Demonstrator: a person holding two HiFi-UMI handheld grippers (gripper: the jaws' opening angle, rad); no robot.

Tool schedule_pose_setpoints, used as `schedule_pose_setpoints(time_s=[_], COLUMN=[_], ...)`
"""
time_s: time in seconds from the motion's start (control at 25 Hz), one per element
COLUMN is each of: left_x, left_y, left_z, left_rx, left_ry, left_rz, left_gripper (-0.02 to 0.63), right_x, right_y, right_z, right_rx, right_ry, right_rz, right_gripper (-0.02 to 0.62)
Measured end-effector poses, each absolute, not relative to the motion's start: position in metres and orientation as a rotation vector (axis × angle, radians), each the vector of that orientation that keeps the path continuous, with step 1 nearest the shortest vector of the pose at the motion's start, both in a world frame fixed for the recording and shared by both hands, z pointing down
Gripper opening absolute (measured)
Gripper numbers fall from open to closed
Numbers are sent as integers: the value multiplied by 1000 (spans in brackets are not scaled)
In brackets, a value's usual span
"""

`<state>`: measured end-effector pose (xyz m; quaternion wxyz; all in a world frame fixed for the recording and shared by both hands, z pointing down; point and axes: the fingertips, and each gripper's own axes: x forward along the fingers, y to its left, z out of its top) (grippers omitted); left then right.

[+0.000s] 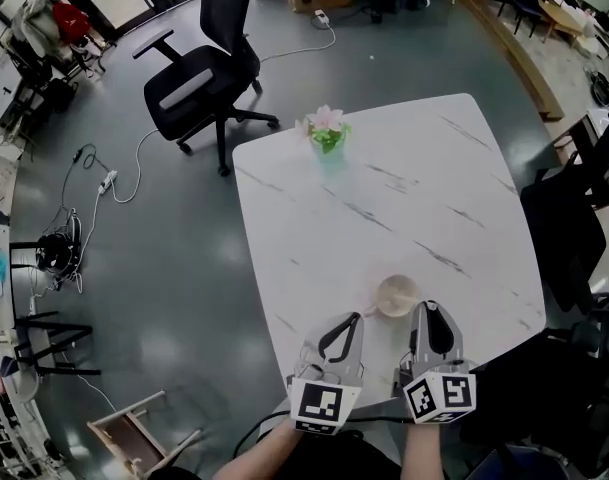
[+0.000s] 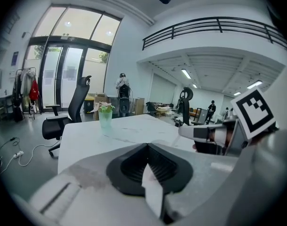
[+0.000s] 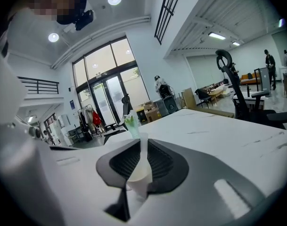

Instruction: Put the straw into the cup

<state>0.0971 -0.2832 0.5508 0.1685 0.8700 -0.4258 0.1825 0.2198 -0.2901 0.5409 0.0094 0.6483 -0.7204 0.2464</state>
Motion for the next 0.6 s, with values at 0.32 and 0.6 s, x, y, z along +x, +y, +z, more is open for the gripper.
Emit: schedule_pose_setpoints(time_s=[0.32, 0.6], left_x=[110, 113], left_y=[-286, -288], left_z=[570, 581], left_rx=[2462, 2447], left_ry=[-1137, -1104], left_rz=[557, 584], left_gripper=[2, 2], right_x=[220, 215], right_y=[-297, -301], right_z=[562, 576], right_rx=[1993, 1960], right_ry=[-2208, -2188], right_rz=[781, 793], right_gripper=[46, 46])
